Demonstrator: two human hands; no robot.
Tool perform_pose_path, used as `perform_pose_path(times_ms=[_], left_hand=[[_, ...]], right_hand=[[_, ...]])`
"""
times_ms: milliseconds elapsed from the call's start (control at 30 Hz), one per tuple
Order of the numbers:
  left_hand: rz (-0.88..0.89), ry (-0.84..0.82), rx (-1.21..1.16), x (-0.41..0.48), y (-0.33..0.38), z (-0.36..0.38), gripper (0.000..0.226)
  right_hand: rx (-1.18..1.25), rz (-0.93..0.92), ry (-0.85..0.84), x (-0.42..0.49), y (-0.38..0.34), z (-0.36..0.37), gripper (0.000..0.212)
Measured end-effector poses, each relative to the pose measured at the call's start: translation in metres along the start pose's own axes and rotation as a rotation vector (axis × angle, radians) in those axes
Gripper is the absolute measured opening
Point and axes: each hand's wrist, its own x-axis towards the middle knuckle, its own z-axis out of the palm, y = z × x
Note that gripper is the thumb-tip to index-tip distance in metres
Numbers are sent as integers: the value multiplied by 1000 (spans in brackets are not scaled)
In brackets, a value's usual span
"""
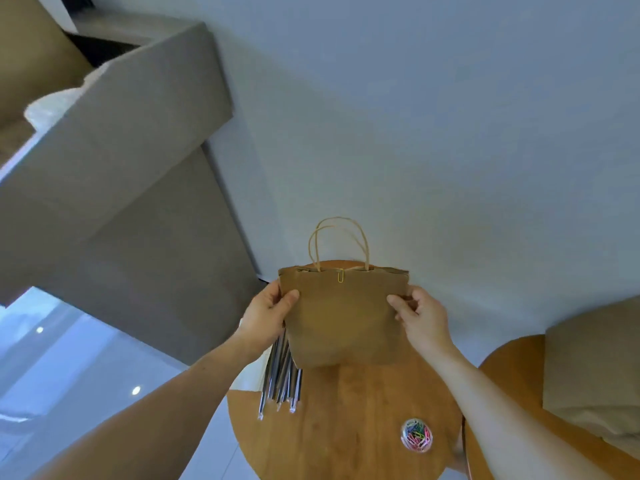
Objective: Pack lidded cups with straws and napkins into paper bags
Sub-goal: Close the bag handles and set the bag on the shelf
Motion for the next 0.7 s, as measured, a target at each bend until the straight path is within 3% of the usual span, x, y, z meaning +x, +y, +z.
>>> perform_pose_path(times_ms=[167,467,700], left_hand=[[120,148,-68,-33,38,-50,15],[530,509,6,-103,135,-156,21],[668,544,16,-157,196,-253,18]], right_hand=[[64,-122,57,-8,-99,18,13],[220,-327,176,-43,-284,56,8],[262,-455,169,-70,-394,88,14]])
